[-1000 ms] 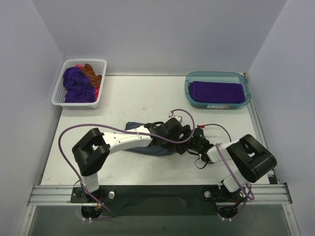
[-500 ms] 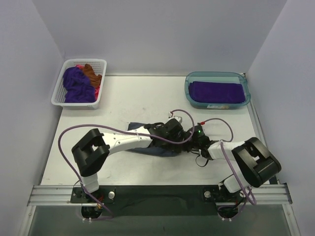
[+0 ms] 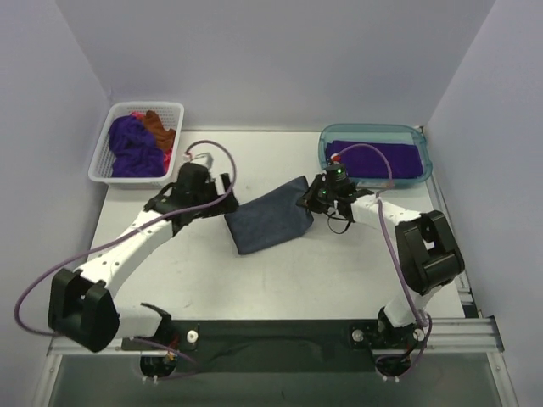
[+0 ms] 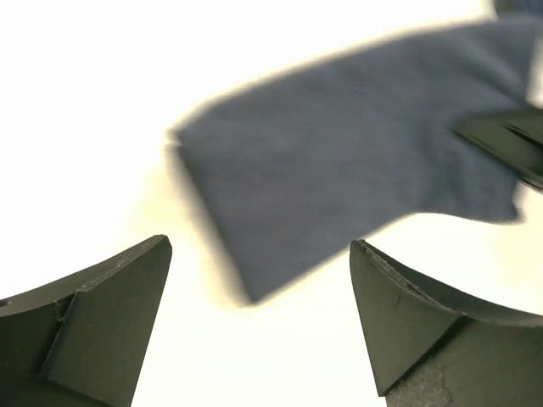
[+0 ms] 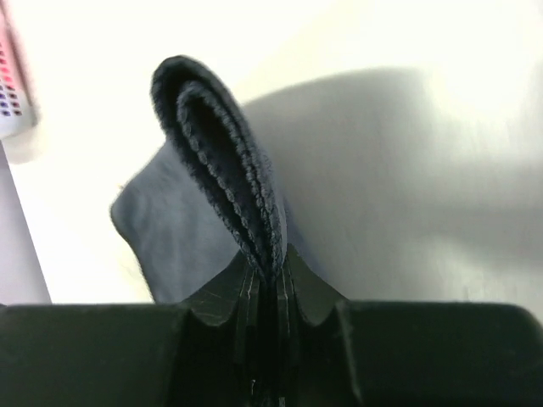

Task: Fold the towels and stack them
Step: Neatly place the folded towel into the bin

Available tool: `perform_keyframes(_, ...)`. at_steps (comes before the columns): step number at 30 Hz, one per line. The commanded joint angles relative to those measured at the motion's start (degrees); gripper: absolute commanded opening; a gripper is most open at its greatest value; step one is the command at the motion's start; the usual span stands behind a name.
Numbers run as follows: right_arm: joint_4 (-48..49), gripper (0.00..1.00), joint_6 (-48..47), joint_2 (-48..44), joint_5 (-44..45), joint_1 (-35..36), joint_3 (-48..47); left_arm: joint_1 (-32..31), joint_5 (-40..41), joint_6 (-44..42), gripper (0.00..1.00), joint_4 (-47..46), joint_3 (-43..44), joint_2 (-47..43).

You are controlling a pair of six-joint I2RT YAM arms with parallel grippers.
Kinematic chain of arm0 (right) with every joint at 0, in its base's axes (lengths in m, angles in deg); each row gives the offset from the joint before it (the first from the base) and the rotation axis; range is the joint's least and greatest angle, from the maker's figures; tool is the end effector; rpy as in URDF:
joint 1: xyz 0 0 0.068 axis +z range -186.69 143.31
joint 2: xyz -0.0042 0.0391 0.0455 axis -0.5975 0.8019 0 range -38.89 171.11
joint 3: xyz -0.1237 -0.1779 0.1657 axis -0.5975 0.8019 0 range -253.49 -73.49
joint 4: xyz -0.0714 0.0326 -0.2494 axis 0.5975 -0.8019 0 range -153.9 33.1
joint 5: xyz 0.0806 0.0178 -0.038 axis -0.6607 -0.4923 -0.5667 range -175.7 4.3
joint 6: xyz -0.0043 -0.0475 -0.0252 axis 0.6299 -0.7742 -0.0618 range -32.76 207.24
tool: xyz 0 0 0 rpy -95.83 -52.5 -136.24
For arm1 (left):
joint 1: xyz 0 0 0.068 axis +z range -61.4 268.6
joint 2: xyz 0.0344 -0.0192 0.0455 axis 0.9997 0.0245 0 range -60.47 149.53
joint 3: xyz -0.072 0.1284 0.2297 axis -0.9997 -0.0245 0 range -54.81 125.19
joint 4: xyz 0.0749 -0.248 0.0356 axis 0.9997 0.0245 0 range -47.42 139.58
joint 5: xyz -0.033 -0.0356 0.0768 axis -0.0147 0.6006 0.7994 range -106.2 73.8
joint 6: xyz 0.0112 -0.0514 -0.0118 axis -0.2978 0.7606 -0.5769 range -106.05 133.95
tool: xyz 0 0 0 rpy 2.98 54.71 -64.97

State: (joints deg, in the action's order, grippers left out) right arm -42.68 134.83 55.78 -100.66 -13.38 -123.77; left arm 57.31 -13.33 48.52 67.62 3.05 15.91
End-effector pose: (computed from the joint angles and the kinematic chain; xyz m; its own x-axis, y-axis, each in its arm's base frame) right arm 0.3198 0.1479 0.1936 -0.7449 0.4558 -0.4873 -0.0553 0.6856 0.7259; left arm 0.2476 -0.1484 0.2737 -0.7615 -0.2003 -0.6164 0.0674 0.9214 -0.3827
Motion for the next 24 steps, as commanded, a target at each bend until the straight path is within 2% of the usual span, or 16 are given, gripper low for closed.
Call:
perform_keyframes(1,-7.9,0.0,-9.7,4.6,-2.4,-1.8,-11.7,10.3,-5.3,-9.2,0.97,1.0,-1.4,-3.6)
perform_keyframes(3,-10.1,0.0,-13.0,7.3,-3.1,-3.1,-17.3,16.9,-8.0,-12.2,0.97,1.1,-1.6,-4.0)
perform_keyframes(4,-12.3,0.0,-14.0,9.6,-3.1,-3.5,-19.7,18.2,-8.2,-12.9,0.97,1.1,-2.1,-4.0)
perform_keyframes(5,-13.5,0.0,-15.0,10.9,-3.4,-4.1,-25.3,19.0,-6.8,-14.1,0.97,0.8,-2.4,-3.8)
perform_keyframes(7,-17.3,0.0,-18.1,14.2,-4.4,-5.7,-30.8,19.5,-6.1,-15.1,0.97,-1.7,-4.1,-3.5)
perform_keyframes(12,-24.7,0.0,-25.3,20.0,-4.4,-9.7,-48.1,23.7,-9.0,-15.2,0.97,-2.0,-5.0,0.1)
perform_keyframes(19,-29.2,0.0,-27.3,25.9,-6.5,-16.6,-59.5,27.3,-11.8,-14.6,0.97,-1.9,-4.3,2.4)
perform_keyframes(24,-31.7,0.0,-31.5,24.7,-5.2,-19.8,-61.2,28.4,-13.8,-14.5,0.98,-1.9,-4.0,4.0)
